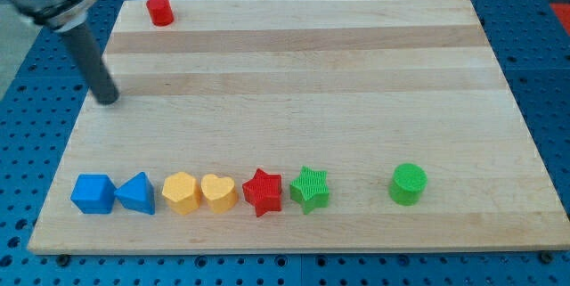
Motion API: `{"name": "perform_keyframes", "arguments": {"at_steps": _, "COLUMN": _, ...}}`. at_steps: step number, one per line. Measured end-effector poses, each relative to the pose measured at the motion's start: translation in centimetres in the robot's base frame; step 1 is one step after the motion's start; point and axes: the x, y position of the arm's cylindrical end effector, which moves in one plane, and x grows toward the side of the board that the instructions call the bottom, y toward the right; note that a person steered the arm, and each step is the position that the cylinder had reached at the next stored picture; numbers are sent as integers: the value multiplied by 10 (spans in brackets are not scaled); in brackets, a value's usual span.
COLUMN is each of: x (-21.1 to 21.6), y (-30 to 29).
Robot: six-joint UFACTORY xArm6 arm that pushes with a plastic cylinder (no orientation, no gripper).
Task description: Move your arm closer to the yellow heart
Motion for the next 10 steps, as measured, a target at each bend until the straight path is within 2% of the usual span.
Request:
{"name": "perform_keyframes", "arguments": {"at_steps": 1, "x": 29, "y": -25}}
{"name": "perform_keyframes", "arguments": {"at_steps": 2, "x": 50, "y": -26}}
{"name": "perform_keyframes", "arguments": {"at_steps": 5, "x": 191, "y": -17}}
{"name": "perform_keyframes", "arguments": {"at_steps": 6, "x": 192, "y": 18}}
{"name": "perform_keyframes", "arguments": {"at_steps": 9, "x": 192, "y": 183}}
{"name": "perform_keyframes", "arguments": {"at_steps": 10, "x": 192, "y": 196}}
